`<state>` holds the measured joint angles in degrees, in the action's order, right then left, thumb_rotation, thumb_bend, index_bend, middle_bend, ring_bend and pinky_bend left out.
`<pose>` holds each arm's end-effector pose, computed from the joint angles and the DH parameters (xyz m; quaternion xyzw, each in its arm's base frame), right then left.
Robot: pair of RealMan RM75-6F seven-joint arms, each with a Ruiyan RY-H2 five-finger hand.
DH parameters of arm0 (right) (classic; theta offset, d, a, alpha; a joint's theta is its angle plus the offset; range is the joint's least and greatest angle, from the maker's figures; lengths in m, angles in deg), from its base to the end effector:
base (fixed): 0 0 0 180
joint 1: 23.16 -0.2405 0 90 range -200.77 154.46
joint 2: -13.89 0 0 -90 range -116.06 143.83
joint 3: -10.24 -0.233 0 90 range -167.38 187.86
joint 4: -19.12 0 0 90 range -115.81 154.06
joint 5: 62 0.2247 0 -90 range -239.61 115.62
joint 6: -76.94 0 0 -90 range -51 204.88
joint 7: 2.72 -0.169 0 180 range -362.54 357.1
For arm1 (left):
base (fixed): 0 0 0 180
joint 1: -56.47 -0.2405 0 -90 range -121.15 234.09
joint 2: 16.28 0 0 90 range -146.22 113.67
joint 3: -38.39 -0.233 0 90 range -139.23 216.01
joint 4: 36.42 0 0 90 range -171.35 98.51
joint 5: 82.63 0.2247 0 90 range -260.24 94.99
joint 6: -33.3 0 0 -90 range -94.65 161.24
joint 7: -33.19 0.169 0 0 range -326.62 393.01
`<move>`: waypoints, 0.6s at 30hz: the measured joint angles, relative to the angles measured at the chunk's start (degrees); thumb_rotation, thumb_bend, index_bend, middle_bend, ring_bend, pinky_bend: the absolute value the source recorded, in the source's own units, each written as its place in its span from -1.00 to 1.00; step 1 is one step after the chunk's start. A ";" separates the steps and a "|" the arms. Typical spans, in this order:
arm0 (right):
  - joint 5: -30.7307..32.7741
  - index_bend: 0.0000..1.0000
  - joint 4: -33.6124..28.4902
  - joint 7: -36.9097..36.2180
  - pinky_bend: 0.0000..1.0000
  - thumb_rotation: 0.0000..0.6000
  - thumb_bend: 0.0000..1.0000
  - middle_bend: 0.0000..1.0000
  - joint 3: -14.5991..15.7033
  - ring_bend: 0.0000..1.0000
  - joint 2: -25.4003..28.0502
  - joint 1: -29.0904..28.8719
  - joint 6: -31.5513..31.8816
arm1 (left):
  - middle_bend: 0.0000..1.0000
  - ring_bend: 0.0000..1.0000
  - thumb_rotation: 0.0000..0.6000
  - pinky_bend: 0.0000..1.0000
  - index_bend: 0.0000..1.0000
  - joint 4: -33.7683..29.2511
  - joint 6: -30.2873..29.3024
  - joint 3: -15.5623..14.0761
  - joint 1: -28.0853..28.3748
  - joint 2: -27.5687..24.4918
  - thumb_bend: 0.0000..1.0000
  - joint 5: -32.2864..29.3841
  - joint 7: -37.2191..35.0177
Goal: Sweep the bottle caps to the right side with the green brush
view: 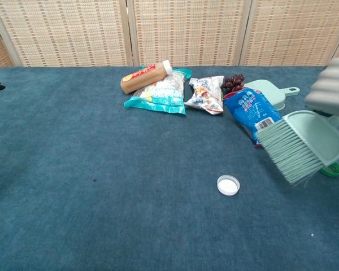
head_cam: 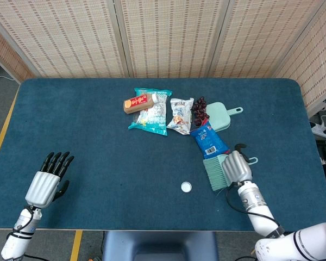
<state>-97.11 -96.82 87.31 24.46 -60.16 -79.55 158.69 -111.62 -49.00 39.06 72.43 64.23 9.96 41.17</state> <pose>-0.1573 -0.2793 0.0213 0.8372 0.0071 -0.0559 0.5440 -0.2651 0.2527 0.0523 -0.7008 -0.2709 -0.3914 0.5313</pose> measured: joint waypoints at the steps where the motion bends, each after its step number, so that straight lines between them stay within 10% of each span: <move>1: -0.13 0.92 -0.07 1.11 -0.36 1.00 -0.01 0.79 -0.65 0.24 -1.39 -0.60 -0.41 | -1.00 -1.00 1.00 -0.97 -1.00 0.00 0.00 0.00 0.00 0.00 -0.10 0.00 0.00; 18: 5.43 0.92 3.64 16.20 -0.36 1.00 -0.01 0.79 -8.04 0.24 -18.08 -8.50 0.34 | -1.00 -1.00 1.00 -0.97 -1.00 0.00 0.00 0.00 0.00 0.00 -0.10 0.00 0.00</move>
<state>-91.68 -93.18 103.51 16.43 -78.25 -88.05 159.03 -111.62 -49.00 39.06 72.43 64.23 9.96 41.17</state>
